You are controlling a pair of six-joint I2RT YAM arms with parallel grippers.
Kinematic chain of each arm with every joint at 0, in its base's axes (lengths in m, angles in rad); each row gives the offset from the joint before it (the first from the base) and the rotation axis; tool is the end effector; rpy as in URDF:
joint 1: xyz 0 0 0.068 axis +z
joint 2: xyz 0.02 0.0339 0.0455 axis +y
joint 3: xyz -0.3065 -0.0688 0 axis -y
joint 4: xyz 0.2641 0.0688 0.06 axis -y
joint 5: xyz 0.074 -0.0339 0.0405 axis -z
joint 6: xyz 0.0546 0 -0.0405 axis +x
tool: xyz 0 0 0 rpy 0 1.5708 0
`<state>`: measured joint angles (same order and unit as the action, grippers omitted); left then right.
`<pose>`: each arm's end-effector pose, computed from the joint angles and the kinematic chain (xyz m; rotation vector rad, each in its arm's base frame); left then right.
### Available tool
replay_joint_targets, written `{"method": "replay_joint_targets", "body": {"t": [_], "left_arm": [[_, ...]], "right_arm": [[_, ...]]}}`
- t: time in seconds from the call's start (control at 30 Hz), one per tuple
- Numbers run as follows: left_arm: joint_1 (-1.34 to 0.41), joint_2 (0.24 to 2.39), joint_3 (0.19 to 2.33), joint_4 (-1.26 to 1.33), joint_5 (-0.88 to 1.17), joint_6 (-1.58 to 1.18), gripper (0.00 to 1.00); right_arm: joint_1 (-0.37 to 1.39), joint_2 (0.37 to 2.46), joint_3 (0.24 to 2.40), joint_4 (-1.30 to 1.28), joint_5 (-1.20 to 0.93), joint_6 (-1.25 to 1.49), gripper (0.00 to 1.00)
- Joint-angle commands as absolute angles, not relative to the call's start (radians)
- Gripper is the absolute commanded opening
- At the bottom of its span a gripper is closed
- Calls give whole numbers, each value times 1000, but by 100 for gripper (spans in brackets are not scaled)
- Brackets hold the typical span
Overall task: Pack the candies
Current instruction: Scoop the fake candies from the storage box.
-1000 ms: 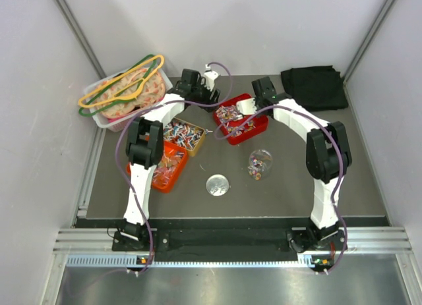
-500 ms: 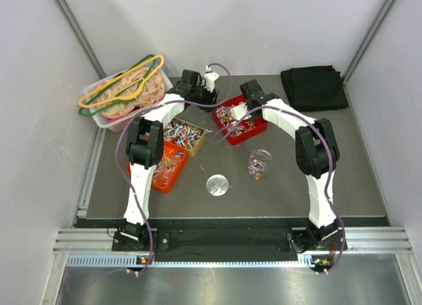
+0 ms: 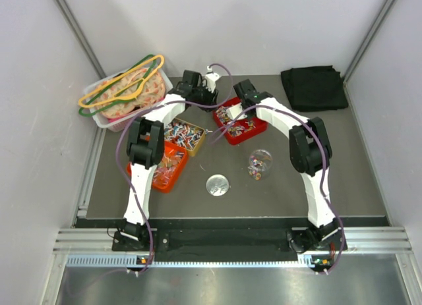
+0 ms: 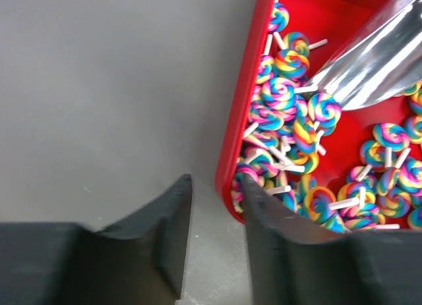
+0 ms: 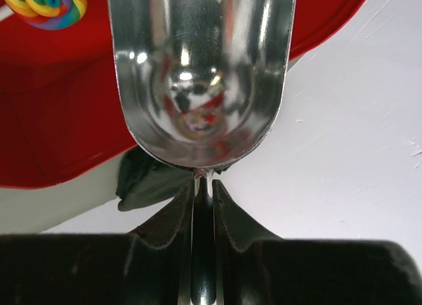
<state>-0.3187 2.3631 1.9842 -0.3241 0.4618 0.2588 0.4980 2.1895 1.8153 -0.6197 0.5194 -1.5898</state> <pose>0.5617 -0.2110 0.2073 0.8684 2.0699 -0.5553 0.4801 0.2302 0.2207 -2.2495 1.5574 -1.0396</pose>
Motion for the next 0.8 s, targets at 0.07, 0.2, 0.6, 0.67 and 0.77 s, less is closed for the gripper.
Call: {"method": "replay_joint_targets", "body": {"t": [0.07,0.2,0.6,0.67,0.77], "left_arm": [[-321,2364,2013,-324,489,264,24],[-321,2362,2014,-327,495,262,11],[-321,2352,2011,-324,515,247,0],[-319,2350,2013,-319,515,244,0],[-321,2347,2014,-321,517,241,0]], "right_arm": [[538,2232,1874,-689,483,-1537,0],[551,2273,1934,-738,440,-1479,0],[563,2344,2003,-782,399,-1405,0],[568,2349,2005,-773,387,-1410,0],[580,2364,2011,-764,365,-1404,0]]}}
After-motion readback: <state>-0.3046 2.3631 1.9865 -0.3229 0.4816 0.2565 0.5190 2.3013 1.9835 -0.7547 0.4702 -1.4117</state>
